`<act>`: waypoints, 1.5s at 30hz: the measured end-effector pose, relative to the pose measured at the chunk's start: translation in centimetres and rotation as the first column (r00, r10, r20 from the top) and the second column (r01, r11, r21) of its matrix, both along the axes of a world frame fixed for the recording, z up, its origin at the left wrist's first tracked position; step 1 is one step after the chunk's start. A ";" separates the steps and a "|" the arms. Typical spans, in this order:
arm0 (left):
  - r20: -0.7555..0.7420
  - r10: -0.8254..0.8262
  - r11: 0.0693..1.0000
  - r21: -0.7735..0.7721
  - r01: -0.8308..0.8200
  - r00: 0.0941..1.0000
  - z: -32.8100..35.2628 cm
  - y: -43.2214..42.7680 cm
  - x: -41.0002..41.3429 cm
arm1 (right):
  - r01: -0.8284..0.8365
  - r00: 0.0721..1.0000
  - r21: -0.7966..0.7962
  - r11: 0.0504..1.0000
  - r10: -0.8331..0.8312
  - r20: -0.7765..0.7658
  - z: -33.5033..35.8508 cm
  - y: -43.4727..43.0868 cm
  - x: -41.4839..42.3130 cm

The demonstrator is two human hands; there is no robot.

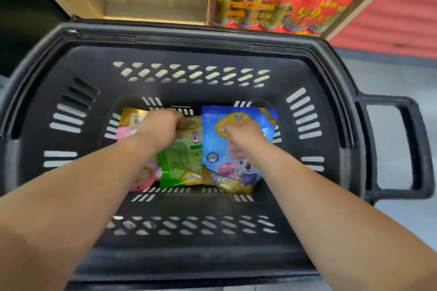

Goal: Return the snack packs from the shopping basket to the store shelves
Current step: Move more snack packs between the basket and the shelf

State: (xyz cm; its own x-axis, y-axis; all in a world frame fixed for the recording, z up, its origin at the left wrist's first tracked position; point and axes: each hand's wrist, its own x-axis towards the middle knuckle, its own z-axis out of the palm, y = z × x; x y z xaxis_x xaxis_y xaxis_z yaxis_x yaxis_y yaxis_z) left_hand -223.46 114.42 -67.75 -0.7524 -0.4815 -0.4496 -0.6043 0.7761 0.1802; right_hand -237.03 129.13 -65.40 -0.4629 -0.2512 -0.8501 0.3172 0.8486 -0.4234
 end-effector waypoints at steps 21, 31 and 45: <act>-0.404 -0.253 0.963 -0.190 0.190 0.879 12.6 4.8 9.5 | 0.402 0.690 -0.110 0.909 -0.222 0.689 3.3 -0.2 4.5; 0.592 0.786 -0.414 0.717 -0.561 0.176 10.2 4.4 6.9 | 0.261 0.715 -0.275 0.925 0.006 0.699 4.1 1.9 3.7; -0.017 0.993 0.096 0.720 -0.687 0.121 6.5 3.5 8.0 | 0.104 0.978 0.213 0.972 -0.061 -0.202 -4.4 2.1 1.2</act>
State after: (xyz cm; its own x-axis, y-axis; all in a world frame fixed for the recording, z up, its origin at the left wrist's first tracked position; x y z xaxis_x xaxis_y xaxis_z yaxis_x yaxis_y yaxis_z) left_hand -215.46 117.97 -61.25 -0.0822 -0.7590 -0.6459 -0.4770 -0.5391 0.6942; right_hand -235.79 131.25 -69.77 -0.6343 -0.0214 -0.7728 0.3211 0.9020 -0.2885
